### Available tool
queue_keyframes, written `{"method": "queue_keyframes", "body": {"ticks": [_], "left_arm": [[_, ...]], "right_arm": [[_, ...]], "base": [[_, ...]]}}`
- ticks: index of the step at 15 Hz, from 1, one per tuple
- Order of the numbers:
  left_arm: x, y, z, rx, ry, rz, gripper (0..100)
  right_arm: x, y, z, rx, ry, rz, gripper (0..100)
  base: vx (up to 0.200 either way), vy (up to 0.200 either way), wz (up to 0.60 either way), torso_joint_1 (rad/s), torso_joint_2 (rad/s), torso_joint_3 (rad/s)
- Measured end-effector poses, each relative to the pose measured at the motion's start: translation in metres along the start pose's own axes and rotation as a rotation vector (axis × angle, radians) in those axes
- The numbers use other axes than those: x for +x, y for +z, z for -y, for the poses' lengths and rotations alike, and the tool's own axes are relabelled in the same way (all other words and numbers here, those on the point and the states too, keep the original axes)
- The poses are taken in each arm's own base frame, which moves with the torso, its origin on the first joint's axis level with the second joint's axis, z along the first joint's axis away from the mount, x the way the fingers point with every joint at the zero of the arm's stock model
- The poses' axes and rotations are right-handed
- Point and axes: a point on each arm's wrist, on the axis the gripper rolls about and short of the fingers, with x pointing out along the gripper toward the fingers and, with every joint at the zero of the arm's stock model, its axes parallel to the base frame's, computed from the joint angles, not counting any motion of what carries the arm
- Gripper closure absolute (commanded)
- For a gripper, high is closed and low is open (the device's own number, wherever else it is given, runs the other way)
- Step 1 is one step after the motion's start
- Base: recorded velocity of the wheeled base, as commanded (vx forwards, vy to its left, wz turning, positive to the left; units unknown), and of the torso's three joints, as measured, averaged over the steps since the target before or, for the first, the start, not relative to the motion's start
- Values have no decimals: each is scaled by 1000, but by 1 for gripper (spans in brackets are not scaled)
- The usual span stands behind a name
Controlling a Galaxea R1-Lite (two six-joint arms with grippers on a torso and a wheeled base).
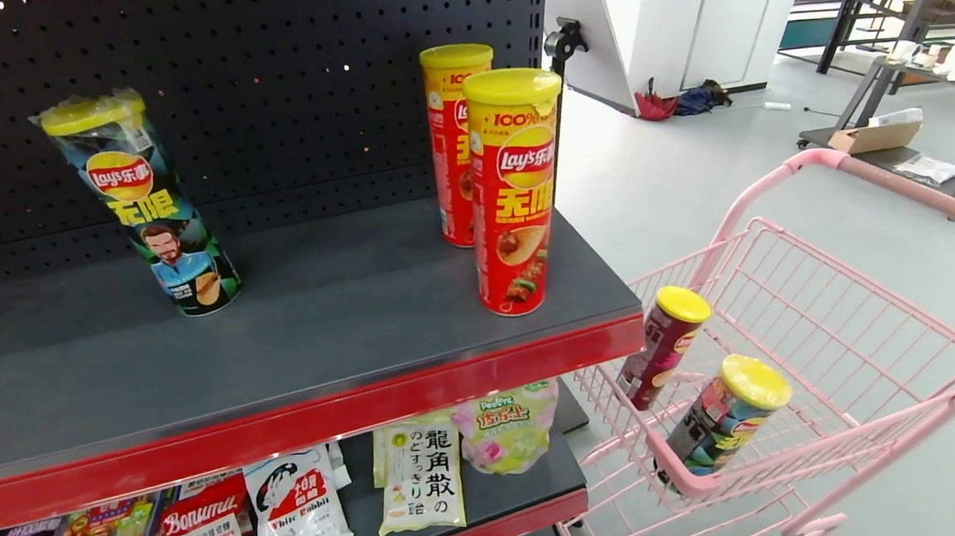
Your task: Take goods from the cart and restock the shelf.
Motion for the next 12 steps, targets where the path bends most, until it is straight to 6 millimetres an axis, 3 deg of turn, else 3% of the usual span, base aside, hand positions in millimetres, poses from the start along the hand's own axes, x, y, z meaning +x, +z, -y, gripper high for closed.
{"method": "queue_keyframes", "body": {"ticks": [3,9,12], "left_arm": [[0,0,0,-1,0,0,0],[0,0,0,0,0,0,0],[0,0,0,0,0,0,0]], "right_arm": [[0,0,0,0,0,0,0],[0,1,0,-3,19,-2,0],[-4,25,-1,38,69,52,0]], "base": [[0,0,0,-103,321,207],[0,0,0,-5,16,9],[0,0,0,0,0,0]]}}
